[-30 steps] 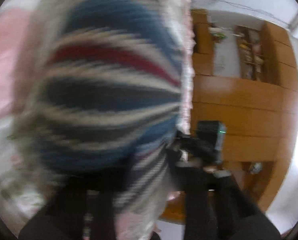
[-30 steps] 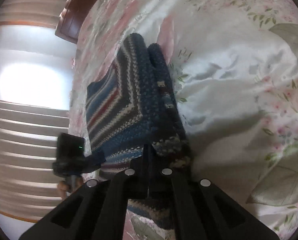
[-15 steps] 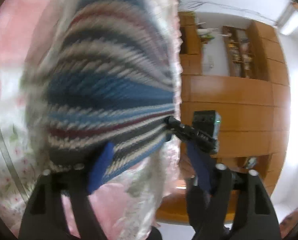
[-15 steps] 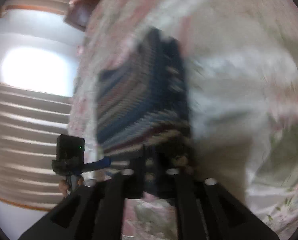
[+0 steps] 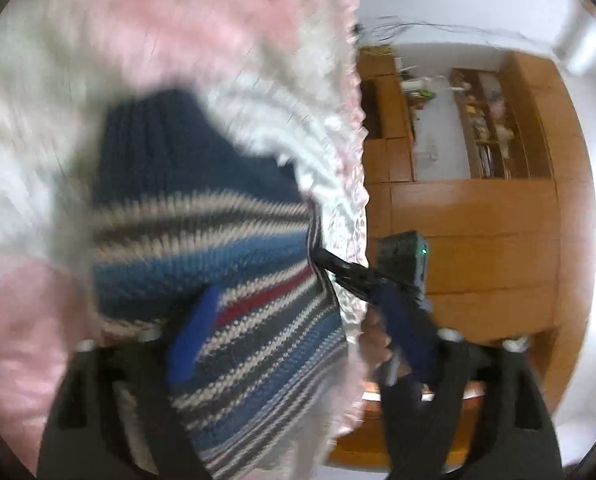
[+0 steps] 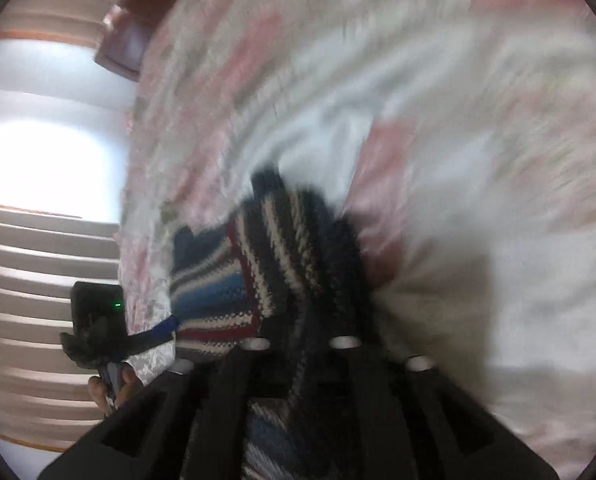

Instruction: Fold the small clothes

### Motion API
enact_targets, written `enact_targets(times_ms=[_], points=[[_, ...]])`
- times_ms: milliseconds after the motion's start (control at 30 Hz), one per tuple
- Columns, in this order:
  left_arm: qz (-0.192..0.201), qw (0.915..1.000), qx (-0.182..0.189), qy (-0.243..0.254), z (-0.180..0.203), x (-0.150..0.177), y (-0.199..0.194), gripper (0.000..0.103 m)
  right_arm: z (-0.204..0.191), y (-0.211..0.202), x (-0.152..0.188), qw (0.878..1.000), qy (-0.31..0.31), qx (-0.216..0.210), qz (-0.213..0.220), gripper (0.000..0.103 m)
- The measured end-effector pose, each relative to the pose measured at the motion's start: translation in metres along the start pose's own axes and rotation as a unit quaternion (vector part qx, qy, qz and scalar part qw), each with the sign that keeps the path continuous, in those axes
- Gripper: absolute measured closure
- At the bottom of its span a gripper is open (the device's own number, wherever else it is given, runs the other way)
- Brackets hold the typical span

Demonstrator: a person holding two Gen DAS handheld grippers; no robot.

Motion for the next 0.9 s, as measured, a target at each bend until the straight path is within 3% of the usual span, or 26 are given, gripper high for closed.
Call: enact_targets(times_ms=[33, 67, 100, 167, 233, 400, 567, 767, 833, 867, 900], points=[[0.009, 0.9996, -0.016, 0.021, 0.002, -0.004, -0.014, 0.004, 0.008, -0.012, -0.002, 1.000, 0.002, 0.013, 0.021, 0.006], [0.010, 0.9988, -0.041, 0.023, -0.004, -0.005, -0.022, 0.003, 0.014, -0.022, -0.003, 0.999, 0.011, 0.017, 0.037, 0.003], [0.001, 0.9973, -0.073, 0.009, -0.017, -0.008, -0.025, 0.003, 0.023, -0.025, -0.004, 1.000, 0.021, -0.001, 0.017, 0.004], [-0.029, 0.9960, -0.080, -0.028, -0.042, -0.005, -0.026, 0.003, 0.035, -0.019, -0.002, 0.998, 0.044, -0.034, -0.023, 0.004], [-0.057, 0.9941, -0.071, -0.059, -0.060, 0.003, -0.025, 0.003, 0.043, -0.013, 0.009, 0.996, 0.042, -0.052, -0.060, 0.004], [-0.103, 0.9922, -0.033, -0.062, -0.067, 0.017, -0.006, 0.003, 0.042, 0.009, 0.023, 0.991, 0.021, -0.059, -0.121, 0.003], [-0.110, 0.9915, -0.034, -0.060, -0.073, 0.023, 0.011, 0.003, 0.030, 0.031, 0.033, 0.986, 0.009, -0.059, -0.155, 0.003], [-0.099, 0.9930, -0.027, -0.058, -0.070, 0.025, 0.021, 0.005, 0.023, 0.049, 0.043, 0.984, -0.004, -0.060, -0.165, 0.005], [-0.098, 0.9931, -0.031, -0.057, -0.070, 0.025, 0.022, 0.009, 0.016, 0.057, 0.047, 0.985, -0.012, -0.048, -0.163, 0.019], [-0.099, 0.9927, -0.038, -0.058, -0.070, 0.026, 0.022, 0.029, 0.013, 0.060, 0.048, 0.986, -0.015, -0.044, -0.163, 0.026], [-0.104, 0.9919, -0.046, -0.058, -0.069, 0.028, 0.024, 0.032, 0.010, 0.064, 0.051, 0.986, -0.020, -0.036, -0.163, 0.046]])
Point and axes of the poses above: each gripper's, at about its wrist camera, not at the fingertips, and y roughly the way its jaws point, z to its right, x to its underside, the point moved 1 cm from there along y, roughly the way its jaws point, and after that the axes turned 14 degrees about y, right-handed, at the moved point
